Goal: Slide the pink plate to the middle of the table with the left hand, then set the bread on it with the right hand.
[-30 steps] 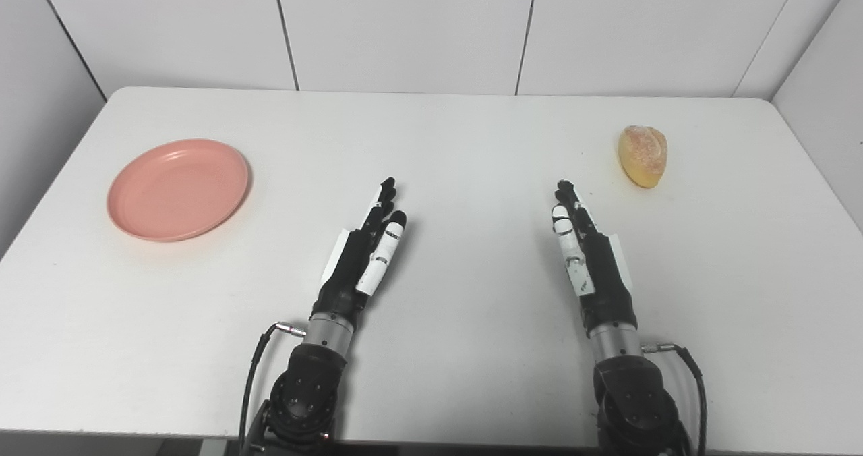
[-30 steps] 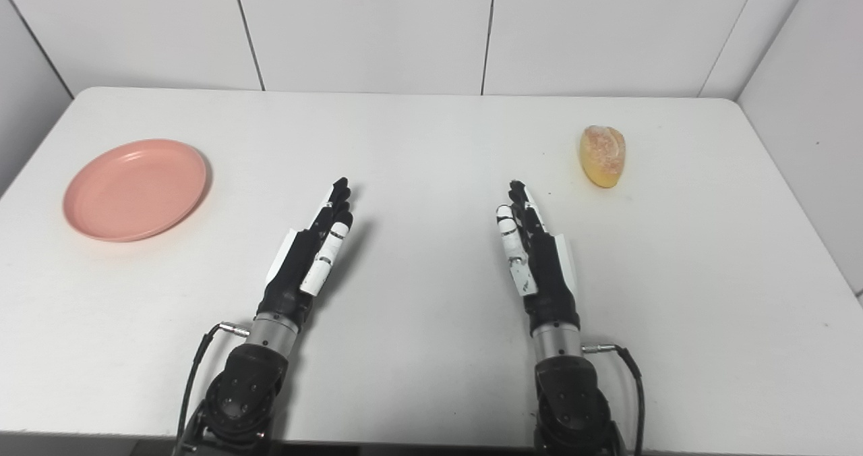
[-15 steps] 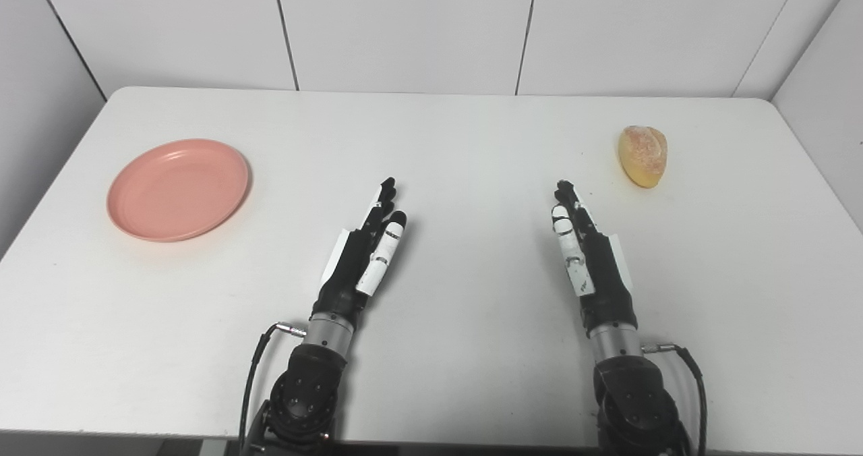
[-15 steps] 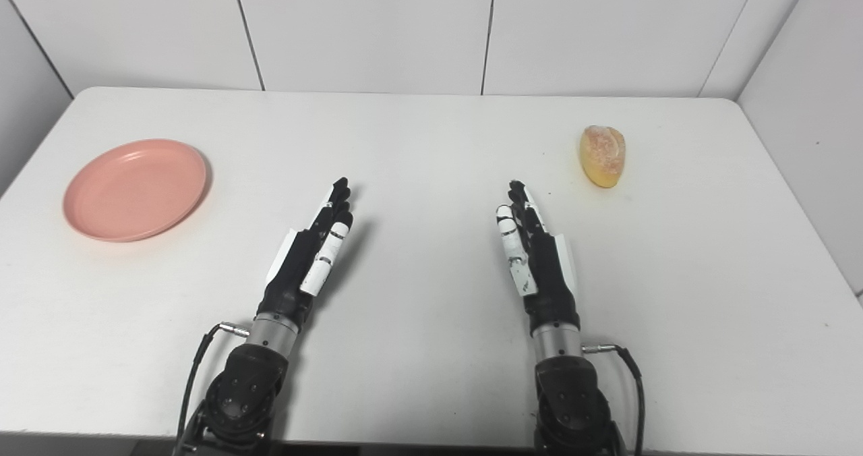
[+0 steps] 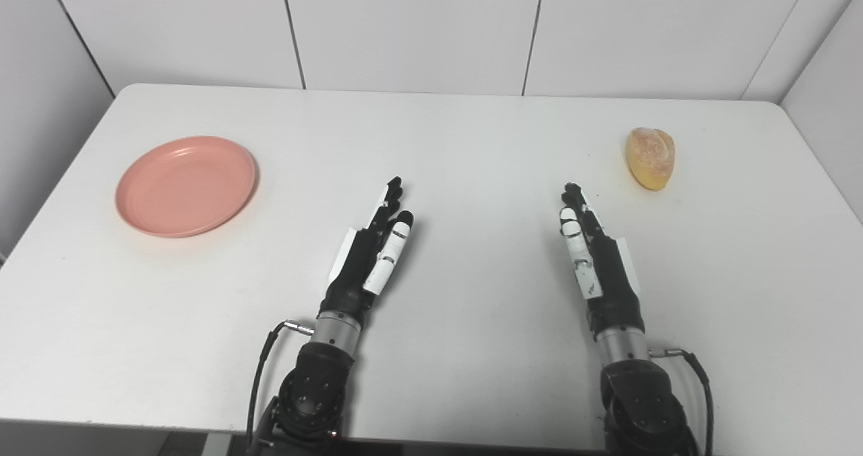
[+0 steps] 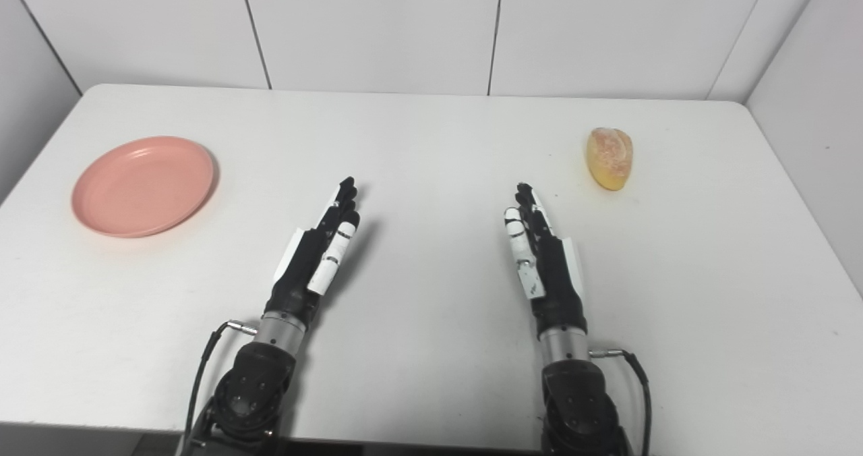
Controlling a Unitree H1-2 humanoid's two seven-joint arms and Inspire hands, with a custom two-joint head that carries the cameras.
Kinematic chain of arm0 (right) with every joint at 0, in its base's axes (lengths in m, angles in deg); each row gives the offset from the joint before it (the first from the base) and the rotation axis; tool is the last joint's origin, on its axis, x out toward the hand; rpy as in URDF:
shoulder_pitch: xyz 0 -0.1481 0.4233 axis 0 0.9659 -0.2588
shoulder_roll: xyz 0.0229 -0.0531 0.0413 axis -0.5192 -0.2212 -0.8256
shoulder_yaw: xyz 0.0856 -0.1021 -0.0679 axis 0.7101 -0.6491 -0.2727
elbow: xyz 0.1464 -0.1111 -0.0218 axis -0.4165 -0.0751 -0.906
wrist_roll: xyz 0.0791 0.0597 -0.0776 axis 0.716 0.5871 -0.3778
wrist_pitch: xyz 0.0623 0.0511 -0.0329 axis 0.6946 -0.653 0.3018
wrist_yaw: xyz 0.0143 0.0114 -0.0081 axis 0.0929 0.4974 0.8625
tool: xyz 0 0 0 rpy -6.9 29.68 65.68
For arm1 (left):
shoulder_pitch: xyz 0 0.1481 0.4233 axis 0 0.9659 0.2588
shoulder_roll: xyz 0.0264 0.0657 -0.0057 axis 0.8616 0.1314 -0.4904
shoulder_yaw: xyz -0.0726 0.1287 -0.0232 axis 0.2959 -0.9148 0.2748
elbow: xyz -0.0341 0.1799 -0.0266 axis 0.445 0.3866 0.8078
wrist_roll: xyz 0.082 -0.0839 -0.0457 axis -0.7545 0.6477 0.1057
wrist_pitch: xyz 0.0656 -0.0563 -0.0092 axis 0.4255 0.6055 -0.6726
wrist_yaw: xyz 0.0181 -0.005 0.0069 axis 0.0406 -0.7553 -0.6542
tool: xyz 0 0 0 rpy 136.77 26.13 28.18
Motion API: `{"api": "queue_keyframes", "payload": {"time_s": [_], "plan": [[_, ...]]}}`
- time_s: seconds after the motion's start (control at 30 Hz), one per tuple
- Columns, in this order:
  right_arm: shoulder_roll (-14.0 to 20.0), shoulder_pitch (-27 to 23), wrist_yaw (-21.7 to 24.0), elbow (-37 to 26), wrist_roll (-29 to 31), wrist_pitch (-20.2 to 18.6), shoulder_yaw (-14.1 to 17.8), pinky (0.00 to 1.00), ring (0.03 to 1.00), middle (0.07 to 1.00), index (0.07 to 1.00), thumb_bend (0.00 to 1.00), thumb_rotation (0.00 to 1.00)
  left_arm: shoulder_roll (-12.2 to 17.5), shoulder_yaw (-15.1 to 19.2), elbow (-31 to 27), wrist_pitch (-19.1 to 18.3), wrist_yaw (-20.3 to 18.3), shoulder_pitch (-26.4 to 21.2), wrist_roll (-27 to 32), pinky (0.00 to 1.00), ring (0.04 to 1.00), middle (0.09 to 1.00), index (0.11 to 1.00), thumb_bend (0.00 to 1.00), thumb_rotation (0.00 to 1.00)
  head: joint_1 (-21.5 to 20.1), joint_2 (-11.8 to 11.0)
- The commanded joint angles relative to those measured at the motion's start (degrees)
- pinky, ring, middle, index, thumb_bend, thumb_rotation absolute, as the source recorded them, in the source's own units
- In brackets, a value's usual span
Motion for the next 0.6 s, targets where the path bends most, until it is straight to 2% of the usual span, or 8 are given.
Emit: {"api": "queue_keyframes", "payload": {"time_s": [0.0, 0.27, 0.57], "plan": [[0.87, -0.56, 0.86, -1.77, 1.23, 3.07, 0.67, 0.92, 0.949, 0.947, 0.938, 0.21, 1.0, -1.74, -1.1, 1.78, 2.45, 1.33, -2.18, -1.33, 0.96, 0.996, 1.0, 1.0, 0.4, 1.0, 1.35, -0.75], [3.19, -0.59, 3.28, 0.54, 4.95, 6.54, 2.11, 0.95, 0.962, 0.959, 0.949, 0.17, 1.0, -4.09, -1.63, 6.84, 5.18, 3.61, -3.27, -2.78, 0.97, 1.0, 1.0, 1.0, 0.39, 1.0, 6.97, -3.77], [3.37, -0.7, 3.81, 1.09, 5.8, 7.31, 2.43, 0.94, 0.95, 0.945, 0.935, 0.13, 1.0, -4.93, -1.34, 9.19, 7.53, 4.15, -3.89, -2.26, 0.98, 1.0, 1.0, 1.0, 0.34, 1.0, 8.11, -4.34]]}}
